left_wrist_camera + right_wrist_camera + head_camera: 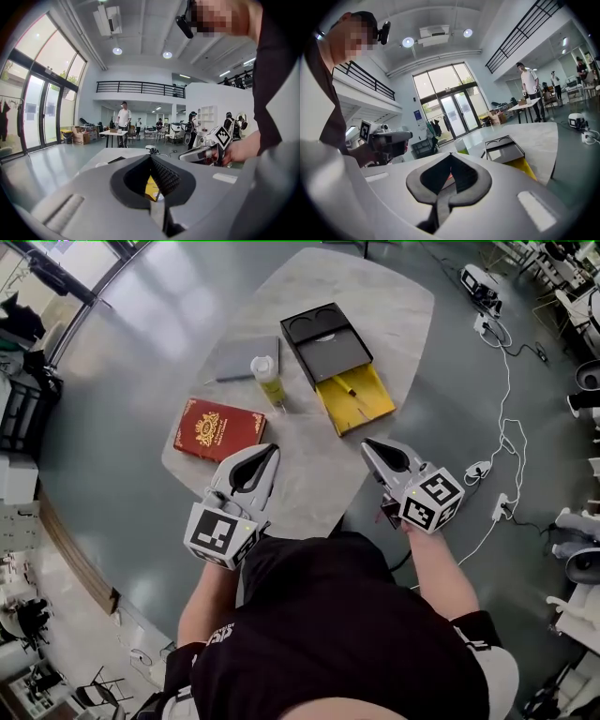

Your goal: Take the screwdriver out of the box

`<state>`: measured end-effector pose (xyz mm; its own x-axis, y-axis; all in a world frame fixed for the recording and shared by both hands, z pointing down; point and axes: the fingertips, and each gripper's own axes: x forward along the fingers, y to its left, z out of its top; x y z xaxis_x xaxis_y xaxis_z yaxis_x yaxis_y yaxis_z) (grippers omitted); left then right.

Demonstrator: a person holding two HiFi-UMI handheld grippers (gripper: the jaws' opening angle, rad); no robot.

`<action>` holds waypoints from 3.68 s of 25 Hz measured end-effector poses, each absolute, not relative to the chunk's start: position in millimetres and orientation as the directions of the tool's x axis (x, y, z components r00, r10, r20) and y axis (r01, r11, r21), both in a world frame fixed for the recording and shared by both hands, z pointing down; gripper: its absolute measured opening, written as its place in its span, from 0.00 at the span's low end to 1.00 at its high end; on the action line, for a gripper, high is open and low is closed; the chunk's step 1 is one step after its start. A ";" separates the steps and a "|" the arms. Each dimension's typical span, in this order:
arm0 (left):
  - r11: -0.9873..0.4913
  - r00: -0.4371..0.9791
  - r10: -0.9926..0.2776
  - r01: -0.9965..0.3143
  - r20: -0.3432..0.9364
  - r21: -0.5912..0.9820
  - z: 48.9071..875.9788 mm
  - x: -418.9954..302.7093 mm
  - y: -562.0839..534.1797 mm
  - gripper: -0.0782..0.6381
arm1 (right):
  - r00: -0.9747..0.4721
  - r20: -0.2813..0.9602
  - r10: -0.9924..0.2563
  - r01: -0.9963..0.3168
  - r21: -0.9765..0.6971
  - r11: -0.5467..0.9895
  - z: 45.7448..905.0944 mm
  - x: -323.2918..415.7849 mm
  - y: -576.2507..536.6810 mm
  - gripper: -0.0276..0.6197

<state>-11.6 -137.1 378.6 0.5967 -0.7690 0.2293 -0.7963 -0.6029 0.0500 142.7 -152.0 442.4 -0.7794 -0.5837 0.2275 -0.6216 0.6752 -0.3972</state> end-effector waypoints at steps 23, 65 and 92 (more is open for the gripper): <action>-0.643 0.651 -0.695 -0.753 0.304 0.141 474.7 1.4 -227.4 0.10 | -0.701 0.567 -0.432 -0.667 -0.309 0.677 574.1 134.3 -273.6 0.20; -0.619 0.659 -0.670 -0.750 0.341 0.233 518.8 -5.3 -222.2 0.10 | -0.278 0.937 -0.212 -0.634 -0.014 0.773 742.0 154.1 -351.1 0.18; -0.560 0.580 -0.755 -0.813 0.305 0.158 455.2 -13.4 -176.6 0.10 | -0.573 0.763 -0.299 -0.597 -0.138 0.790 586.4 160.3 -256.2 0.18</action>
